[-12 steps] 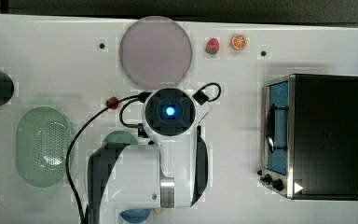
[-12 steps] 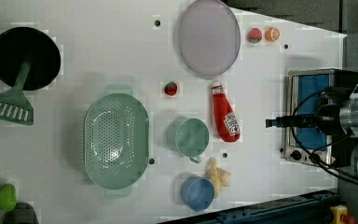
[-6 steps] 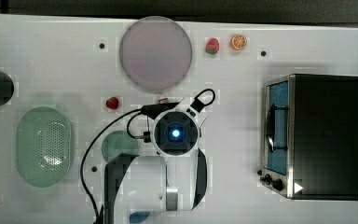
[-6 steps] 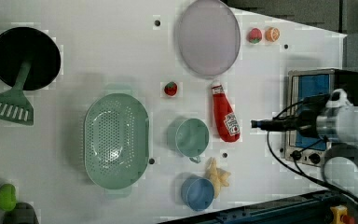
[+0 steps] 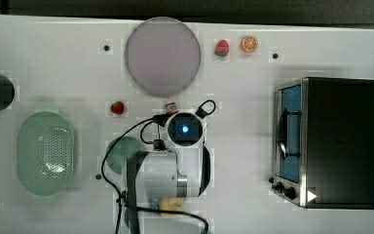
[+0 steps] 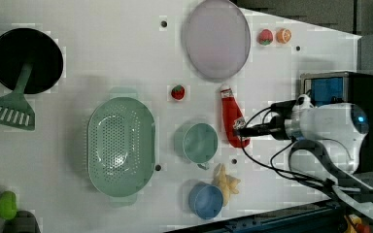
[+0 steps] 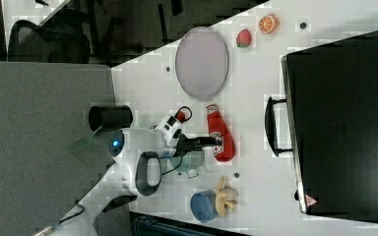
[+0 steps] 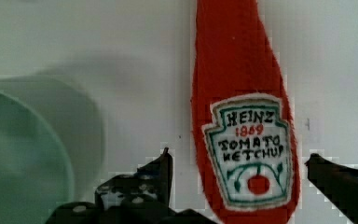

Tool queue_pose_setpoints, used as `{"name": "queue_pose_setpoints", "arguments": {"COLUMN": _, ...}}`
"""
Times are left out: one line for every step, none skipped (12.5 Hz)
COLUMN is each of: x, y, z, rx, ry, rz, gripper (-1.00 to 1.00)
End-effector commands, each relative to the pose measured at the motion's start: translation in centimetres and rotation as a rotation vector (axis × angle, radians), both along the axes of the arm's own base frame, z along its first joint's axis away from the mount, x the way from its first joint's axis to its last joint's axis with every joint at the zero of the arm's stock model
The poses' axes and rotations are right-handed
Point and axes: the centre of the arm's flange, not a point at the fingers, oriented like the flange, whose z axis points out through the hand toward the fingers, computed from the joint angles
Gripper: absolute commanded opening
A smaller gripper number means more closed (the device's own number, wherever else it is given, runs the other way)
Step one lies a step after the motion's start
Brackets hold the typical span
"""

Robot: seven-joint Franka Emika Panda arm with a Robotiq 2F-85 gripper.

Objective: Pick Ketchup from the table and place it in strainer.

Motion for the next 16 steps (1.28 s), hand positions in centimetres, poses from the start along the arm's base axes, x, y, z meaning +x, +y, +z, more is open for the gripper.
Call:
{"name": "queue_pose_setpoints", "arguments": {"x": 0.7, "y": -0.1, "z": -0.6, "rx": 0.006, "ry": -0.066, "rz": 0.043, "gripper": 1.0}}
{"name": "queue_pose_setpoints", "arguments": {"x": 0.7, "y": -0.1, "z": -1.5, "rx": 0.01, "ry": -0.068, "rz": 0.042, "gripper": 1.0}}
{"name": "queue_pose_setpoints", "arguments": {"x": 0.5, "y": 0.0, "z": -2.3, "rx": 0.013, "ry": -0.069, "rz": 0.041, "gripper": 1.0}}
{"name": "queue_pose_setpoints", "arguments": {"x": 0.5, "y": -0.1, "z": -2.9, "rx": 0.015, "ry": -0.068, "rz": 0.038, "gripper": 1.0}}
{"name": "queue_pose_setpoints", "arguments": {"x": 0.3, "y": -0.2, "z": -3.4, "rx": 0.016, "ry": -0.067, "rz": 0.035, "gripper": 1.0}}
{"name": "queue_pose_setpoints", "arguments": {"x": 0.1, "y": -0.2, "z": -3.8, "rx": 0.016, "ry": -0.062, "rz": 0.034, "gripper": 0.93}}
{"name": "queue_pose_setpoints", "arguments": {"x": -0.2, "y": -0.2, "z": -4.0, "rx": 0.016, "ry": -0.056, "rz": 0.034, "gripper": 0.68}}
{"name": "queue_pose_setpoints", "arguments": {"x": -0.2, "y": -0.3, "z": -4.0, "rx": 0.016, "ry": -0.056, "rz": 0.033, "gripper": 0.44}}
{"name": "queue_pose_setpoints", "arguments": {"x": -0.1, "y": -0.2, "z": -3.7, "rx": 0.015, "ry": -0.063, "rz": 0.035, "gripper": 0.29}}
{"name": "queue_pose_setpoints", "arguments": {"x": 0.1, "y": -0.1, "z": -3.1, "rx": 0.015, "ry": -0.073, "rz": 0.037, "gripper": 0.29}}
{"name": "queue_pose_setpoints", "arguments": {"x": 0.3, "y": 0.1, "z": -2.1, "rx": 0.013, "ry": -0.085, "rz": 0.042, "gripper": 0.29}}
{"name": "queue_pose_setpoints", "arguments": {"x": 0.6, "y": 0.2, "z": -0.7, "rx": 0.009, "ry": -0.099, "rz": 0.041, "gripper": 0.29}}
{"name": "queue_pose_setpoints", "arguments": {"x": 1.1, "y": 0.5, "z": 1.3, "rx": 0.004, "ry": -0.122, "rz": 0.038, "gripper": 0.29}}
{"name": "queue_pose_setpoints", "arguments": {"x": 1.5, "y": 1.0, "z": 3.7, "rx": -0.001, "ry": -0.145, "rz": 0.048, "gripper": 0.29}}
{"name": "queue_pose_setpoints", "arguments": {"x": 1.7, "y": 1.6, "z": 6.2, "rx": -0.008, "ry": -0.153, "rz": 0.061, "gripper": 0.29}}
{"name": "queue_pose_setpoints", "arguments": {"x": 1.7, "y": 2.3, "z": 8.9, "rx": -0.017, "ry": -0.147, "rz": 0.063, "gripper": 0.29}}
